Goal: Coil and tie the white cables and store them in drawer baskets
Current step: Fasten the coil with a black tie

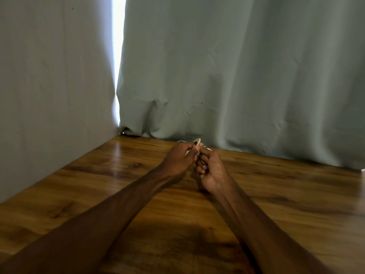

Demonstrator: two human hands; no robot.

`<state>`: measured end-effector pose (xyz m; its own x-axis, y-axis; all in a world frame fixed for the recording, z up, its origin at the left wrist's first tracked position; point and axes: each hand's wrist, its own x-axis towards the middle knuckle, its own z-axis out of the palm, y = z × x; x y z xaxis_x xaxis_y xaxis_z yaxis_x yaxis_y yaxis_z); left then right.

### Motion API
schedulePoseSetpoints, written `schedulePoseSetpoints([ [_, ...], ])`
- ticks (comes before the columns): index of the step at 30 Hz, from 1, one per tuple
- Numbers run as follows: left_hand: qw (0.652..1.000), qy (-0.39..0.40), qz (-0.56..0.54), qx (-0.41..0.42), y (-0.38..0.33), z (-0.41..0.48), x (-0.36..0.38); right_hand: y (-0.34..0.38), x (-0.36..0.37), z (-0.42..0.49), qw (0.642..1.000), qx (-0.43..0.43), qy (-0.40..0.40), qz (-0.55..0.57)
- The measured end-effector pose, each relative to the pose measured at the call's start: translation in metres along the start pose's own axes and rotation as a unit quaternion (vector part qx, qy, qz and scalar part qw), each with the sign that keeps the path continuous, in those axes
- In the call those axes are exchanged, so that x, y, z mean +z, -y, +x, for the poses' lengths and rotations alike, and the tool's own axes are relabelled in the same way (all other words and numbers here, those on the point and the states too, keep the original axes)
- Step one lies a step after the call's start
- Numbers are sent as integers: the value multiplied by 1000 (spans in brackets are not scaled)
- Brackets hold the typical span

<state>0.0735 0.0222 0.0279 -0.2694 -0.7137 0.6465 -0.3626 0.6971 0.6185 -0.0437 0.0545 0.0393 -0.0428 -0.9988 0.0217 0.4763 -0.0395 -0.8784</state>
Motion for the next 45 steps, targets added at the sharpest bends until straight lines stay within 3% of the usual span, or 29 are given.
schedulePoseSetpoints([
  [4, 999, -17, 46, -6, -2, -3, 9, -3, 2, -3, 998, 35, -57, 9],
  [9, 998, -12, 62, -12, 1, -3, 10, -4, -1, 0, 996, 55, -70, -22],
  [13, 997, -9, 67, -31, 7, -3, 5, -5, -6, 8, 986, 62, -50, -145],
  [17, 996, -16, 63, -56, 13, -2, -7, 5, -10, 0, 950, 69, -47, -300],
  [21, 994, -24, 91, -58, 20, 3, -17, 16, -10, -8, 884, -13, -61, -464],
  [26, 988, -25, 126, -89, 29, 3, -25, 28, -17, 0, 772, -215, 3, -598],
  [30, 991, -14, 98, -88, 27, 1, -32, 42, -14, 2, 782, -340, 51, -521],
  [37, 977, 141, -108, -115, -3, -4, -27, 42, -20, 9, 715, -513, 24, -474],
  [39, 967, 195, -118, -115, -13, -3, -23, 44, -28, 17, 689, -535, -2, -490],
  [42, 949, 264, -140, -105, -23, -4, -15, 46, -48, 29, 647, -495, -56, -577],
  [43, 945, 270, -153, -107, -23, -4, -14, 47, -55, 29, 643, -479, -57, -595],
  [45, 942, 263, -180, -110, -22, -3, -15, 51, -62, 25, 676, -441, -26, -590],
])
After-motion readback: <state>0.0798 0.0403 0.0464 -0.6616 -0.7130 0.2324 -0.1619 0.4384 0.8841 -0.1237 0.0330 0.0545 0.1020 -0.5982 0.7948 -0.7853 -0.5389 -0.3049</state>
